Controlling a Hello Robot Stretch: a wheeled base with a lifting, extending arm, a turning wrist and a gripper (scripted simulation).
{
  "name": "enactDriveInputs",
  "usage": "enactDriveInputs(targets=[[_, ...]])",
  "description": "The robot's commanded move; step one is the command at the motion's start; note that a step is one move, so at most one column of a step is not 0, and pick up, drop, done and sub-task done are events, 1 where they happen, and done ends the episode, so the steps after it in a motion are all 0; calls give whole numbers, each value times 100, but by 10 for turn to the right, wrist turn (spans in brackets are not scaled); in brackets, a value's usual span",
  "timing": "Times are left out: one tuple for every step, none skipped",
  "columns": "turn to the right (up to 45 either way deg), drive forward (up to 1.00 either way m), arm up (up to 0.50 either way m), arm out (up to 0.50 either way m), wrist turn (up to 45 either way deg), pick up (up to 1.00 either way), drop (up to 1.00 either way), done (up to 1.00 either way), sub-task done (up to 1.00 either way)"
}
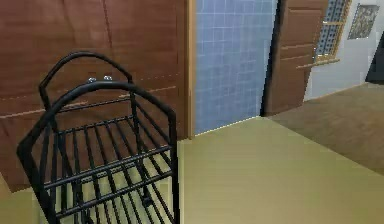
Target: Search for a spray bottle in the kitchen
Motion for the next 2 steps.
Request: enactDriveInputs(targets=[[150, 0, 0, 0, 0, 0, 0, 0, 0], [0, 80, 0, 0, 0, 0, 0, 0, 0]])
